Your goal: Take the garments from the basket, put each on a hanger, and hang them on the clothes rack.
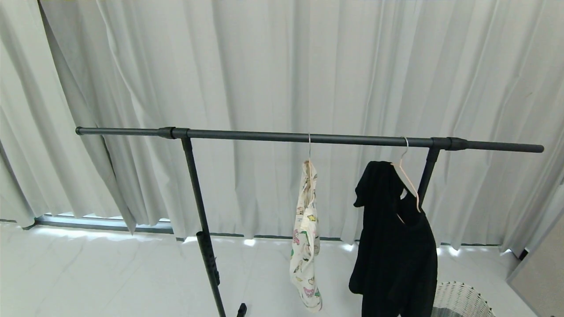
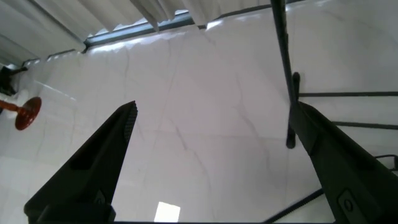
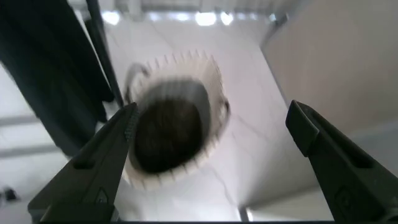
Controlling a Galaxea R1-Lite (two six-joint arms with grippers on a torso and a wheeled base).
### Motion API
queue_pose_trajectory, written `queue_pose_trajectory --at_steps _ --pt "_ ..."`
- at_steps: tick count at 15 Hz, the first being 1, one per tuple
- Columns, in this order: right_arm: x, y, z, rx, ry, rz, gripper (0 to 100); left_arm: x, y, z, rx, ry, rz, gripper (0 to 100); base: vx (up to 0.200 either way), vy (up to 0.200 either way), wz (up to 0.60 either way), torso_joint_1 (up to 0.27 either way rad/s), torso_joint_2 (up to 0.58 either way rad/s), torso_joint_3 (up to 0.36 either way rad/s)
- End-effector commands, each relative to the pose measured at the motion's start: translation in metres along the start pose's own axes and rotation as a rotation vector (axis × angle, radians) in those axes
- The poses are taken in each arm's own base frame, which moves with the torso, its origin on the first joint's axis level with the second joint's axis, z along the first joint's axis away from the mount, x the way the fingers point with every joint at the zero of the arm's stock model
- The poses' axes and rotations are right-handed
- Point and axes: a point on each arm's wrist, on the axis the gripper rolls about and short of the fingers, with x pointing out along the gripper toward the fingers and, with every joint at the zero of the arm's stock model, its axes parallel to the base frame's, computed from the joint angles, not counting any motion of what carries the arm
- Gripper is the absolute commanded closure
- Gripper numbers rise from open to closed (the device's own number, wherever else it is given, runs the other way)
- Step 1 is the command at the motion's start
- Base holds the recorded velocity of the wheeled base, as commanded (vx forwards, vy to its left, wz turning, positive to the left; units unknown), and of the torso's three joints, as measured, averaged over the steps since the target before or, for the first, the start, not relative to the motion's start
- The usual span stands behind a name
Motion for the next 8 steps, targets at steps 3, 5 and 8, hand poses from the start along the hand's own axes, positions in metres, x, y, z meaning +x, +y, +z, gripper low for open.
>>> queue_pose_trajectory --at_steps 3,5,8 --pt "-0.036 -0.019 -0.054 0.072 -0.070 -0.097 0 -0.004 -0.001 -0.001 0.003 -0.067 -0.048 0 -0.200 0.000 0.00 -0.001 0.00 0.004" --pt "-0.040 -0.019 -0.057 0.127 -0.075 -0.200 0 -0.006 -0.001 -0.001 0.002 -0.096 -0.056 0 -0.100 0.000 0.00 0.001 0.00 0.004" --pt "-0.049 -0.019 -0.066 0.168 -0.178 -0.218 0 -0.013 0.001 -0.004 -0.035 -0.210 -0.073 0 0.000 0.000 0.00 0.000 0.00 0.000"
